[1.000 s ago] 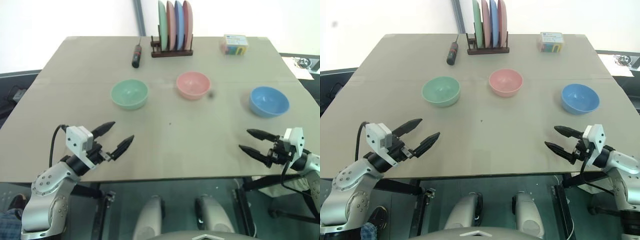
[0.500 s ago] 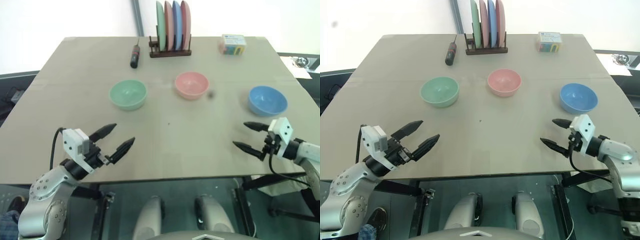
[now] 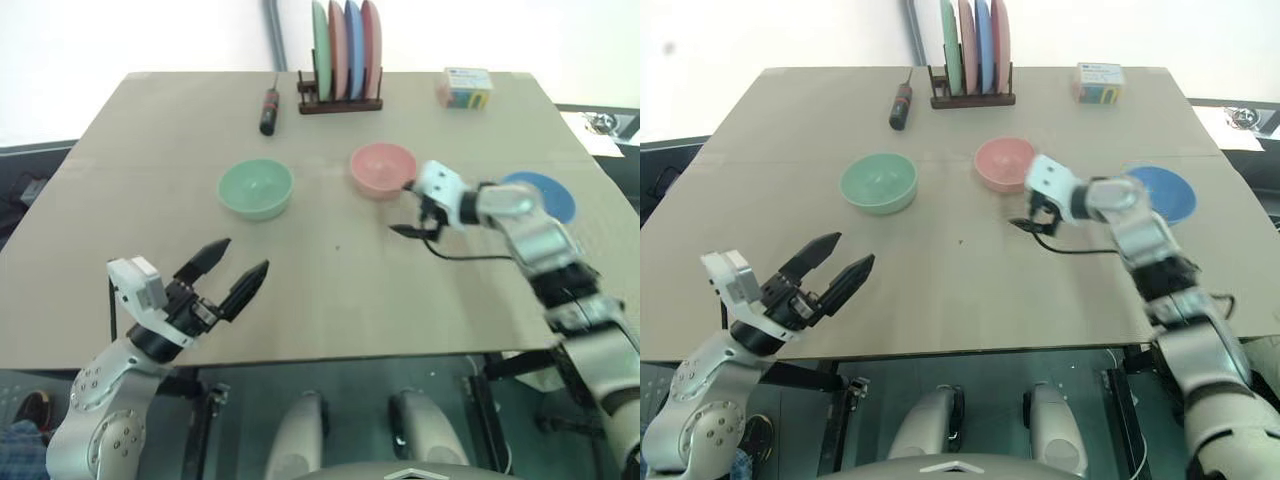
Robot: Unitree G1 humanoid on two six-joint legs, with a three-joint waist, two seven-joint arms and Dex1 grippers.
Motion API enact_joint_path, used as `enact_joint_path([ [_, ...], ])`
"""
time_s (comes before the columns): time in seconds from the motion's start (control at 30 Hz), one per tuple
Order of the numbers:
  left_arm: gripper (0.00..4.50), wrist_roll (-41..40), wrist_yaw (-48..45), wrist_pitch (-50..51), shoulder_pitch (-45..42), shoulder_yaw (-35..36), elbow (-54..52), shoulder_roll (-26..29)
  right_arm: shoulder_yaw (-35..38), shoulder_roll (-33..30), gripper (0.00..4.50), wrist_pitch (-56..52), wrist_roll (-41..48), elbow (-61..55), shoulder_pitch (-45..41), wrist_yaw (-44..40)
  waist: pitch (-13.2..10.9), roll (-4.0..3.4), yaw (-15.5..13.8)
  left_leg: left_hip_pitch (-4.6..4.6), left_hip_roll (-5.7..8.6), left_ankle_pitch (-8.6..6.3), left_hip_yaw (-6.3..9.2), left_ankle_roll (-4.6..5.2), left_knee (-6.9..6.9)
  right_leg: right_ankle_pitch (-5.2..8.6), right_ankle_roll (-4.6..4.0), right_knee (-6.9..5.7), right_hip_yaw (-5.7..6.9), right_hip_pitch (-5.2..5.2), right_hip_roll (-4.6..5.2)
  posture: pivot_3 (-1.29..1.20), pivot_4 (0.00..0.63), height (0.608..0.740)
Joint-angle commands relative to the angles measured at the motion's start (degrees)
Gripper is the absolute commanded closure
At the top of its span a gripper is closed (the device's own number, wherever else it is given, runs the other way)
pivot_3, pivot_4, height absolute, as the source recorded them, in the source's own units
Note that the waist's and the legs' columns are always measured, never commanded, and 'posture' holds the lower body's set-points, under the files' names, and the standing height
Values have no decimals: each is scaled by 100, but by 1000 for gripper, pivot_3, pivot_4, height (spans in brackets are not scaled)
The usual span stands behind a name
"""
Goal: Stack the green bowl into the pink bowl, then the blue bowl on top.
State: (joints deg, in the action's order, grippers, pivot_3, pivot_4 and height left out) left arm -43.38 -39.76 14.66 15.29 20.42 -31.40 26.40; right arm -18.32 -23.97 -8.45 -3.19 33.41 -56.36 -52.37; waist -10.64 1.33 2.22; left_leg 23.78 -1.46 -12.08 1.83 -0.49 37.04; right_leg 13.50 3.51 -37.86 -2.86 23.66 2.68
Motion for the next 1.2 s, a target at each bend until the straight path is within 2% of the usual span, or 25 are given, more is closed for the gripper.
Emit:
enact_joint_path([
  [0.03,0,121,-23,-134,166,-36,-399,42,13,260,39,592,-294,1214,-669,287,0,0,-17,3,2,0,0,0,-3,0,0,2,-1,1,1,0,150,740],
  [0.17,0,285,-28,-272,508,-58,-564,-23,6,741,39,741,-539,2646,-1398,636,-1,-1,18,3,5,0,0,0,-13,0,-1,11,0,2,5,0,150,740],
  [0.27,0,388,0,-380,668,-105,-615,-89,-74,964,39,776,-767,3313,-1688,821,-2,-3,38,-1,4,0,-2,0,-21,0,-2,7,-2,7,4,0,150,740],
  [0.3,0,405,16,-405,687,-104,-618,-109,-41,1039,544,790,-783,3454,-1767,820,-2,-3,38,-4,4,0,-4,0,-26,0,-2,6,-5,8,4,0,150,740],
  [0.33,0,418,29,-425,700,-98,-617,-128,3,1109,808,789,-792,3564,-1838,811,-2,-4,38,-3,3,0,-3,0,-29,1,-3,5,-4,11,4,0,150,740],
  [0.53,0,433,64,-520,779,-44,-610,-198,94,1376,3187,917,-861,3805,-2078,806,-4,-6,37,-1,3,0,-4,0,-29,1,-2,4,-6,14,2,0,150,740],
  [0.67,0,429,47,-568,847,-32,-591,-210,93,1388,4484,1060,-925,3792,-2071,729,-4,-7,33,-1,3,0,-3,0,-31,1,-2,5,-4,14,2,0,150,740],
  [0.87,0,443,-39,-576,776,-57,-435,-125,-156,1065,4484,1757,-1187,3225,-1764,138,-4,-7,30,0,3,0,-3,0,-32,1,-2,5,-4,15,2,0,150,740],
  [0.97,0,424,-96,-558,721,-44,-378,-61,-201,811,4484,1806,-1119,2337,-1368,-466,-4,-7,28,0,3,0,-4,0,-32,1,-1,6,-4,15,2,0,150,740],
  [1.13,0,404,-207,-520,515,-57,-194,77,-218,62,4484,654,-606,-1133,111,-1750,-5,-8,-23,0,2,0,1,0,-36,-1,4,5,0,15,2,0,150,740],
  [1.2,0,398,-255,-515,458,-68,-131,120,-233,-170,4484,109,-454,-2243,562,-2012,-7,-12,-11,3,2,0,7,0,-36,-9,19,7,7,14,3,0,150,740],
])
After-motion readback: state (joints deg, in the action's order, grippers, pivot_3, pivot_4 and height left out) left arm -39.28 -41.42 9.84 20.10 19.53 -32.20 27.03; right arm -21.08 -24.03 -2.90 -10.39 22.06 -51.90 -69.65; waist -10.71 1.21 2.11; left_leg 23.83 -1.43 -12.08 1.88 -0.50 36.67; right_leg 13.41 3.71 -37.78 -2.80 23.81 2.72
